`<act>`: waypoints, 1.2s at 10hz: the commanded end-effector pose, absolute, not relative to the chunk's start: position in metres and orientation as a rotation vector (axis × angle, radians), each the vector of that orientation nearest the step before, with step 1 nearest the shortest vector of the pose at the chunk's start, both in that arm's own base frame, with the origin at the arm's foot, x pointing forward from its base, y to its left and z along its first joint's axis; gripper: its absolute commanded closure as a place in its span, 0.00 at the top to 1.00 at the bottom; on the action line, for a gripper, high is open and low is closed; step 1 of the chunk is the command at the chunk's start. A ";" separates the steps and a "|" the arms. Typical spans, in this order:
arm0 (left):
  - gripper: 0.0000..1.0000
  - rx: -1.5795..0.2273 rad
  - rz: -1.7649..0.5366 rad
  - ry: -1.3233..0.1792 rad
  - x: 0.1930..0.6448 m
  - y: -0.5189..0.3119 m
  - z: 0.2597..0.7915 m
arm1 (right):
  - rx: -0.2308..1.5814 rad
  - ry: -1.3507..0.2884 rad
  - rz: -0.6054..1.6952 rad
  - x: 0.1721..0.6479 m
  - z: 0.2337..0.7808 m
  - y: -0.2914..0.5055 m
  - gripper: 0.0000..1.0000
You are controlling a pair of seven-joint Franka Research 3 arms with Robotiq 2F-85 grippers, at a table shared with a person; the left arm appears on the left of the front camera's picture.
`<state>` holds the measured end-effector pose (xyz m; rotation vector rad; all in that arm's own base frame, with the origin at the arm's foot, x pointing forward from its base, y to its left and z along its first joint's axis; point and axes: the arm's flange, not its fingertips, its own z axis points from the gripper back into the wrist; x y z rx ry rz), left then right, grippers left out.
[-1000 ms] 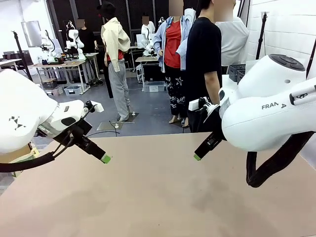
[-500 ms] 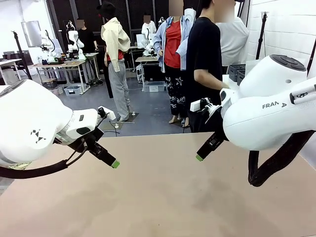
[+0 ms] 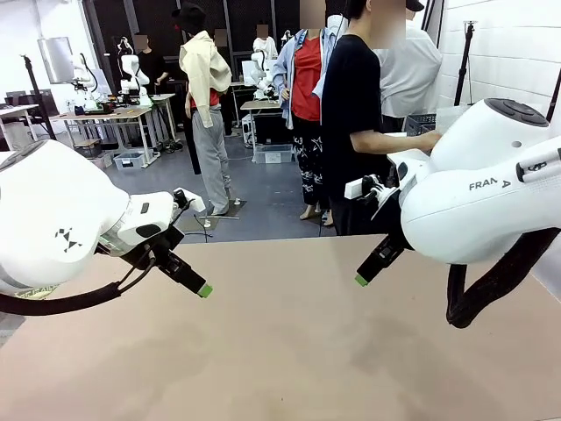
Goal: Transfer purchased items from the store into the shopping bag.
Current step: Open the Reusable shopping bag in the center of the table.
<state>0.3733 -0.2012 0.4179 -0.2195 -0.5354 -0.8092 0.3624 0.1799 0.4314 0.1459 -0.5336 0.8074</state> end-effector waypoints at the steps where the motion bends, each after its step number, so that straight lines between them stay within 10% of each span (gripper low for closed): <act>1: 1.00 -0.219 -0.809 -0.537 0.373 -0.201 0.418 | 0.149 -0.537 0.814 0.356 0.418 0.168 1.00; 12: 1.00 -0.219 -0.809 -0.537 0.373 -0.201 0.418 | 0.146 -0.531 0.803 0.364 0.430 0.177 1.00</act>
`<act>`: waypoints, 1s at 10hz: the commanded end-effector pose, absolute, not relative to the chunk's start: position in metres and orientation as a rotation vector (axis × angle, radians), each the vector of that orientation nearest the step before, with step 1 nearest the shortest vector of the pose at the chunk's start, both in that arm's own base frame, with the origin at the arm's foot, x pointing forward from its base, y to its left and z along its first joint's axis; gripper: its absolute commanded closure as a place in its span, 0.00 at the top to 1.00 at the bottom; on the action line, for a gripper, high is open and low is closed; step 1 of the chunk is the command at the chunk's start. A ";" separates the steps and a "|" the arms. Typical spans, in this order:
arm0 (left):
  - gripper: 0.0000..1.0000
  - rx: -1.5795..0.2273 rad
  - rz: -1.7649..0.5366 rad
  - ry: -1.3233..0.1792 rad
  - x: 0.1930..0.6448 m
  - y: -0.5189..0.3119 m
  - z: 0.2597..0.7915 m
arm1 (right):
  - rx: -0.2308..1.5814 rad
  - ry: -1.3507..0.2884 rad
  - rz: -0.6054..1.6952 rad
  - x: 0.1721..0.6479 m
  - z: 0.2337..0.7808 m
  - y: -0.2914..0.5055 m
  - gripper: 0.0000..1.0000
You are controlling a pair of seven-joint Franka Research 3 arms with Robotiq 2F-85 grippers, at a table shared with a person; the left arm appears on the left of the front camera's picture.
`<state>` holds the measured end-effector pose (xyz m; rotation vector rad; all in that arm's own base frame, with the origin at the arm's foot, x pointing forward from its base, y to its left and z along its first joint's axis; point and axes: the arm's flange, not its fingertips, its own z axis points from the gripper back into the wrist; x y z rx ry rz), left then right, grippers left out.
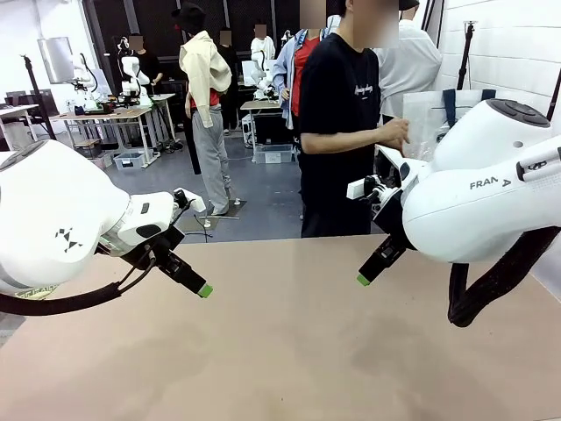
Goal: Transfer purchased items from the store into the shopping bag.
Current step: Open the Reusable shopping bag in the center of the table.
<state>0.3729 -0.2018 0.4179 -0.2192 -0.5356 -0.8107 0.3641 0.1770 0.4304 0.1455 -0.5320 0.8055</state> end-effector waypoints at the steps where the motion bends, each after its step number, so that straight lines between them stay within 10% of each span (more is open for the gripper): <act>1: 1.00 -0.219 -0.809 -0.537 0.373 -0.201 0.418 | 0.146 -0.531 0.803 0.364 0.430 0.177 1.00; 10: 1.00 -0.219 -0.809 -0.537 0.373 -0.201 0.418 | 0.146 -0.531 0.803 0.364 0.430 0.177 1.00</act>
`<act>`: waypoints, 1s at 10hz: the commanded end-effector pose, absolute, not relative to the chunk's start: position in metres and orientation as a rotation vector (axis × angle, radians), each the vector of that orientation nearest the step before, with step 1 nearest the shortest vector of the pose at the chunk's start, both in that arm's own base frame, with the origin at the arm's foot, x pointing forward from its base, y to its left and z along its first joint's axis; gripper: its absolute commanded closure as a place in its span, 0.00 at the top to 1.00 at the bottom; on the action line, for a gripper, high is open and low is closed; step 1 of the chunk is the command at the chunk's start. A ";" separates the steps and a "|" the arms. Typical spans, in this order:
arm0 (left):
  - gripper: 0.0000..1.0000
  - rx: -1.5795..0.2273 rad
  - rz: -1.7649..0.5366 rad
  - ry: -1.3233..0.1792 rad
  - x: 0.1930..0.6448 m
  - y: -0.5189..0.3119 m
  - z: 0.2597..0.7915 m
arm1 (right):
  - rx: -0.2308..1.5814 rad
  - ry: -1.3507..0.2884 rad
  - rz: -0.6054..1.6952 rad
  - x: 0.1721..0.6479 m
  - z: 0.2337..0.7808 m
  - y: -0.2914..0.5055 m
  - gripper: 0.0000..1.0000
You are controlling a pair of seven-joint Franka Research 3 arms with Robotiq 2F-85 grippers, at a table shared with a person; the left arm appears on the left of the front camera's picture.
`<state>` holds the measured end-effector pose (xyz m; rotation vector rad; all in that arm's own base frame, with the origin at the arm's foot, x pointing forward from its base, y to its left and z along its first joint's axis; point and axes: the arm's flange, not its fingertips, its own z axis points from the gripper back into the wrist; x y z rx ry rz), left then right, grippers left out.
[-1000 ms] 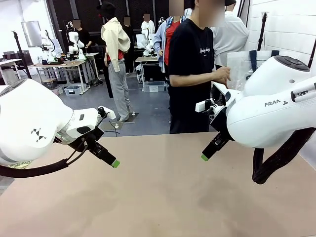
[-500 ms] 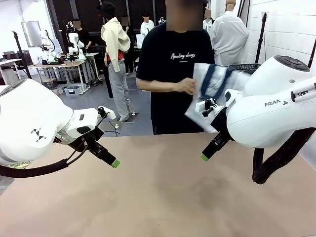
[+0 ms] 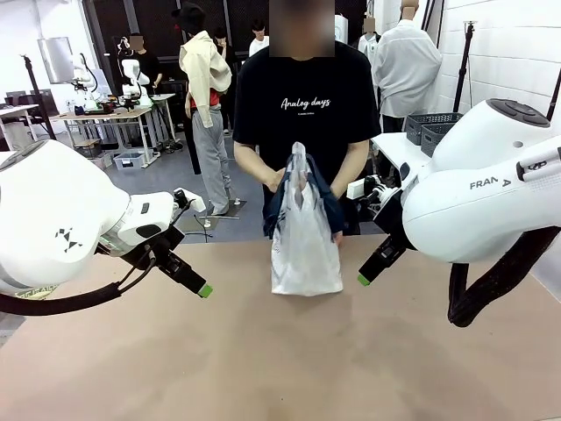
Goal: Transfer purchased items from the store into the shopping bag.
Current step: Open the Reusable shopping bag in the center of the table.
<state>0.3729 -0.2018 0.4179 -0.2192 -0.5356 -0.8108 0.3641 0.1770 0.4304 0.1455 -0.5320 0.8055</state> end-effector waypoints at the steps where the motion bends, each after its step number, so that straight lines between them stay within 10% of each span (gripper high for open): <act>1: 1.00 -0.219 -0.809 -0.537 0.373 -0.201 0.418 | 0.146 -0.531 0.803 0.364 0.430 0.177 1.00; 10: 1.00 -0.219 -0.809 -0.537 0.373 -0.201 0.418 | 0.146 -0.531 0.803 0.364 0.430 0.177 1.00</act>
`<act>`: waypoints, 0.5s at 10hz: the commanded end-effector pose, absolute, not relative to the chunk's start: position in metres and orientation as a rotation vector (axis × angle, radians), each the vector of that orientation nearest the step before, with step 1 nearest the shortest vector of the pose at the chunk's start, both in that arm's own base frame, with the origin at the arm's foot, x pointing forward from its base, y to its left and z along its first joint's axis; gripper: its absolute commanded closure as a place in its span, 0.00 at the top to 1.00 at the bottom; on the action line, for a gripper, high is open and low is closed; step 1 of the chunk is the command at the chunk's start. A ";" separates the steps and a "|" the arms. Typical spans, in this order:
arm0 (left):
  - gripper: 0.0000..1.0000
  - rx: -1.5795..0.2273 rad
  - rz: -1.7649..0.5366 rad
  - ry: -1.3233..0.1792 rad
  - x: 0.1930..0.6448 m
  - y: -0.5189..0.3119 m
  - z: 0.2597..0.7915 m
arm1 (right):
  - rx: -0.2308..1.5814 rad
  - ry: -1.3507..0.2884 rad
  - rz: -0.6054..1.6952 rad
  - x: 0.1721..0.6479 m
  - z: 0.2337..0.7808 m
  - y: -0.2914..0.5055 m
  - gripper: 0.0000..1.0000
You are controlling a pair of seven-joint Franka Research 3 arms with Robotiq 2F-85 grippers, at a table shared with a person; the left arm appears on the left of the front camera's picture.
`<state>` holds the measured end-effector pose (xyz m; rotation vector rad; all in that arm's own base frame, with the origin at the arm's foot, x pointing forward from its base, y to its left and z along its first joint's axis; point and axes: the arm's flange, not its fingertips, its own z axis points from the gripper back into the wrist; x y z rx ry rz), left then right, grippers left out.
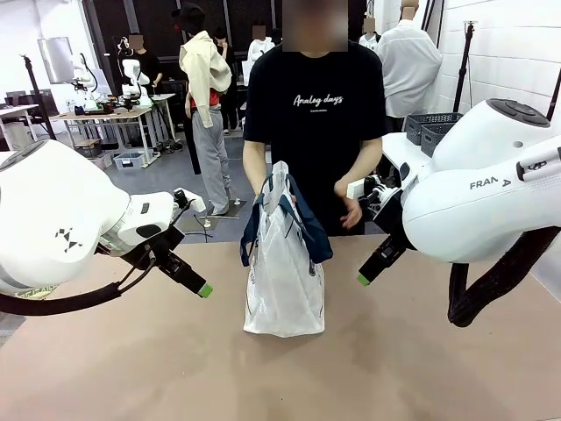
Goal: Transfer purchased items from the store into the shopping bag.
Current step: Open the Reusable shopping bag in the center of the table.
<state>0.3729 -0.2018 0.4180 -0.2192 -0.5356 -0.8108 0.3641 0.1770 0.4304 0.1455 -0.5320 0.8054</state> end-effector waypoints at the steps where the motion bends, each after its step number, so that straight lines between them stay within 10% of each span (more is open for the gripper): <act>1: 1.00 -0.219 -0.809 -0.537 0.373 -0.201 0.418 | 0.146 -0.531 0.803 0.364 0.430 0.177 1.00; 5: 1.00 -0.219 -0.809 -0.537 0.373 -0.201 0.418 | 0.146 -0.531 0.803 0.364 0.430 0.177 1.00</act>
